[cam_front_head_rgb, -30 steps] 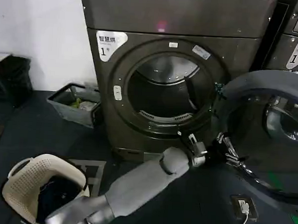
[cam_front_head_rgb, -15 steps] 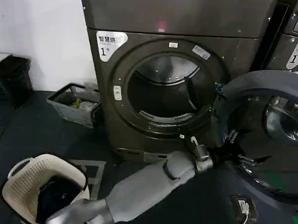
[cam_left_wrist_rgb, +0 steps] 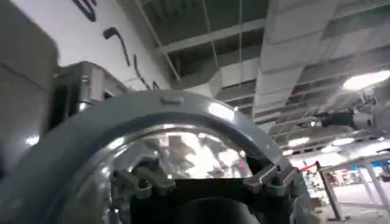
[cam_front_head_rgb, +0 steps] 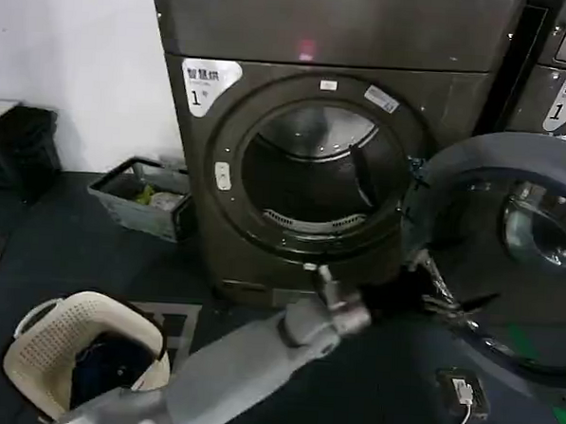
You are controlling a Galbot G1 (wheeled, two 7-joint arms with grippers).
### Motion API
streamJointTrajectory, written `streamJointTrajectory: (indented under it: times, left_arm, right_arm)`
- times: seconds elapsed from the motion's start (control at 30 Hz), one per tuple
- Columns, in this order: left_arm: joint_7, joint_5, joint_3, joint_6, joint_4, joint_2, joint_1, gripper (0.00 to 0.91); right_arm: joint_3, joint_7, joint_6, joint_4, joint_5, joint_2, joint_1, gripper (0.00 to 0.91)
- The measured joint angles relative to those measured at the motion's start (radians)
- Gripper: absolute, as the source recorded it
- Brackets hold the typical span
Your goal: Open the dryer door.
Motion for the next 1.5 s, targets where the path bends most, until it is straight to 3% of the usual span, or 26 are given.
streamJointTrajectory:
  times: [0.47,0.67,1.03,1.5]
  left_arm:
    - [0.045,0.163,-0.016,0.165,-0.14,0.385,-0.002,0.907]
    - [0.117,0.257,-0.006,0.233,-0.159,0.555,-0.019,0.907]
    - [0.218,0.457,-0.06,0.308,-0.114,0.789,-0.004,0.907]
    - [0.28,0.629,-0.15,0.282,0.037,0.853,0.017,0.907]
  right_arm:
    - [0.007,0.0,0.002,-0.019,-0.037,-0.016,0.0,0.907]
    - [0.004,-0.002,0.002,-0.028,-0.05,-0.025,0.005,0.907]
    - [0.007,-0.004,0.006,-0.036,-0.075,-0.038,0.006,0.907]
    - [-0.006,-0.004,0.004,-0.034,-0.081,-0.036,0.014,0.907]
